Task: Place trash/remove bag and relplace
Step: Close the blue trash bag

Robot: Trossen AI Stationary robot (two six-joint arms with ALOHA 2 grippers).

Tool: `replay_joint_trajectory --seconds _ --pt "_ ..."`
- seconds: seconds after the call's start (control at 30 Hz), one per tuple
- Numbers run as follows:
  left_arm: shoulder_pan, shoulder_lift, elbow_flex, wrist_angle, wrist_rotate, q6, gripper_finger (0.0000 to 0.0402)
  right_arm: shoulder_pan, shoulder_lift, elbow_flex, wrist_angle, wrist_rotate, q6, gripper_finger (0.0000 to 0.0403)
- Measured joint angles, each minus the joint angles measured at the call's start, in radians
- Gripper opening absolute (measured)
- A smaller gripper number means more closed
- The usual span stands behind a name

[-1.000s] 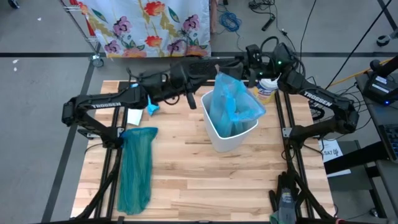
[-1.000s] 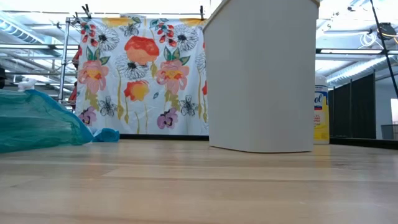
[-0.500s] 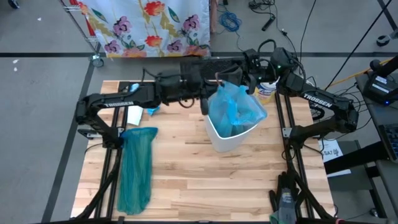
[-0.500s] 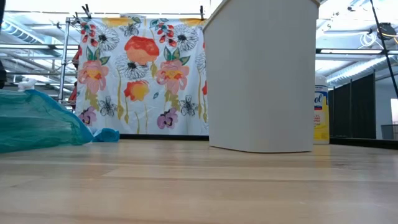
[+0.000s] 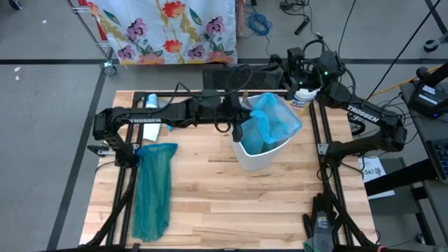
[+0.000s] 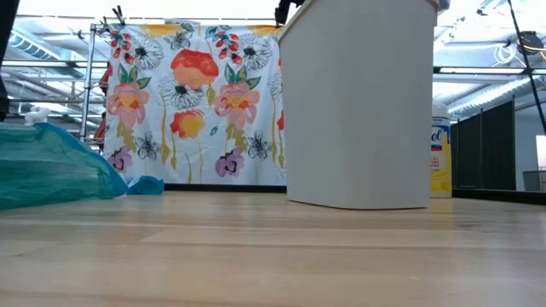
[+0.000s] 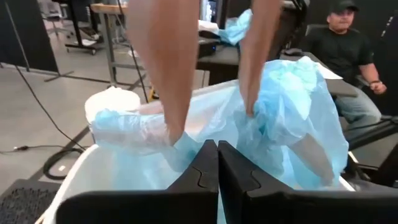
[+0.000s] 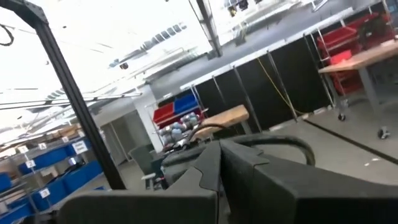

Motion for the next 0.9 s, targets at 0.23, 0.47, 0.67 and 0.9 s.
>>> replay_joint_trajectory --seconds 0.23,0.47,0.67,0.9 --pt "0.009 -0.027 0.008 0.01 -0.037 0.029 0.0 -0.006 -0.033 0.0 -0.11 -0.005 -0.007 0.0" --pt "0.04 -0.06 0.06 0.019 -0.039 0.053 0.0 -0.013 -0.094 0.0 -0.38 -0.001 -0.08 0.0" --pt "0.052 -0.054 0.093 0.014 -0.006 0.057 0.0 -0.064 -0.189 0.0 -0.599 0.032 -0.134 0.0" --pt "0.056 -0.054 0.095 0.01 -0.034 0.064 0.0 -0.133 -0.315 0.0 -0.987 0.136 -0.223 0.0"
